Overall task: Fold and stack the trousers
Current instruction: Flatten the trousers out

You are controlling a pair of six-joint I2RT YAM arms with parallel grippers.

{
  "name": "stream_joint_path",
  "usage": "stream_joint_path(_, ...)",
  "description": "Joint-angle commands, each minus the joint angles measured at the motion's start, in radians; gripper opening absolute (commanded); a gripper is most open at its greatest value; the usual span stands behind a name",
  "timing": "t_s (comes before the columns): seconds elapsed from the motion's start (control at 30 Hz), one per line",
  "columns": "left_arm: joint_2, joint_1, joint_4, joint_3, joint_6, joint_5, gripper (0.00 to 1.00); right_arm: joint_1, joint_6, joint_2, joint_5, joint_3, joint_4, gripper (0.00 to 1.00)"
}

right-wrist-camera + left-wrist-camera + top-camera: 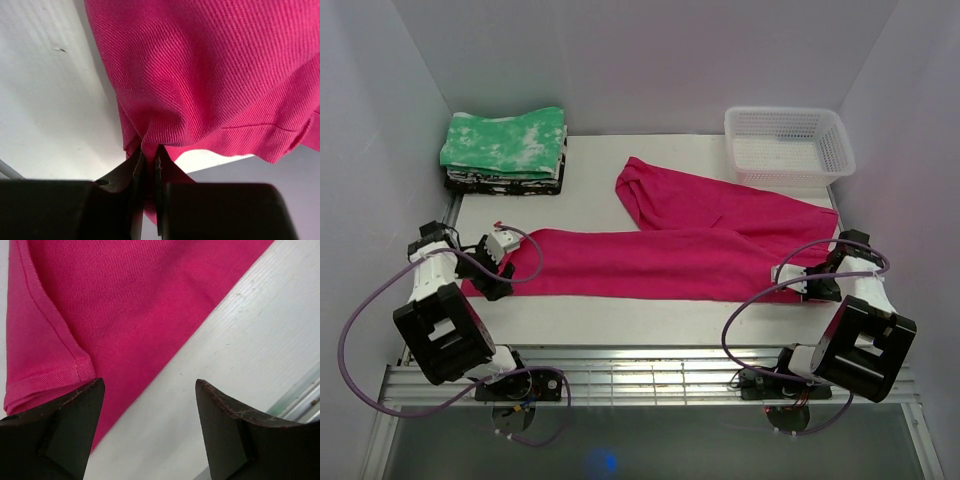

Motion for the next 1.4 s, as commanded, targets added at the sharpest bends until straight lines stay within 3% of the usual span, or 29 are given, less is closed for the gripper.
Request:
stream_joint_path(0.0,0.006,-0.055,0.267,-0.058,0.027,-0.086,0.84,-0.006,0.0,-0.007,0.0,0.061,0.024,0.08)
stream_joint_path(0.17,0.13,-0.097,0.327,0.026,-0.047,-0.157,0.78,-0.006,-0.001,-0.006,-0.001,0.061,0.025,0.08)
stream_joint_path(0.37,0.218,-0.097,0.342,0.062,-0.012,-0.252,0.69,-0.007,0.009,0.026,-0.001,0.088,0.028,0.08)
stream_joint_path(0.47,0.239,-0.095,0.33,0.063,0.01,-0.287,0.55,-0.007,0.017,0.046,-0.006,0.11,0.03,0.08)
stream_joint_path(0.5,0.242,-0.097,0.33,0.062,0.013,-0.295,0.44,-0.007,0.019,0.049,-0.008,0.114,0.03,0.08)
stream_joint_path(0.67,0.248,-0.097,0.342,0.1,-0.021,-0.298,0.17,-0.012,0.006,0.048,-0.018,0.117,0.03,0.08)
stream_joint_path(0.77,0.267,-0.095,0.328,0.195,-0.086,-0.296,0.0,-0.018,-0.032,0.024,-0.024,0.095,0.025,0.08)
stream_joint_path(0.97,0.452,-0.094,0.249,0.489,-0.244,-0.305,0.0,-0.045,-0.237,-0.079,-0.038,0.012,0.013,0.08)
stream_joint_path(1.07,0.569,-0.087,0.291,0.594,-0.367,-0.394,0.1,-0.064,-0.345,-0.145,-0.06,-0.027,-0.039,0.08)
stream_joint_path(1.1,0.593,-0.084,0.296,0.618,-0.393,-0.407,0.31,-0.067,-0.366,-0.186,-0.061,-0.053,-0.053,0.08)
stream_joint_path(1.13,0.616,-0.077,0.299,0.653,-0.419,-0.401,0.39,-0.065,-0.395,-0.211,-0.066,-0.067,-0.079,0.14)
stream_joint_path(1.17,0.618,-0.075,0.301,0.661,-0.438,-0.393,0.46,-0.068,-0.403,-0.236,-0.073,-0.076,-0.091,0.22)
stream_joint_path(1.2,0.614,-0.075,0.308,0.664,-0.465,-0.385,0.65,-0.067,-0.411,-0.28,-0.099,-0.08,-0.11,0.45)
stream_joint_path(1.23,0.604,-0.075,0.308,0.666,-0.475,-0.373,0.75,-0.068,-0.414,-0.303,-0.122,-0.068,-0.127,0.55)
stream_joint_path(1.3,0.569,-0.074,0.304,0.669,-0.493,-0.364,0.84,-0.07,-0.406,-0.328,-0.201,-0.026,-0.202,0.73)
stream_joint_path(1.33,0.557,-0.074,0.298,0.671,-0.496,-0.349,0.86,-0.07,-0.396,-0.331,-0.228,0.046,-0.237,0.87)
stream_joint_path(1.37,0.528,-0.072,0.278,0.671,-0.498,-0.338,0.87,-0.07,-0.38,-0.322,-0.272,0.089,-0.304,0.92)
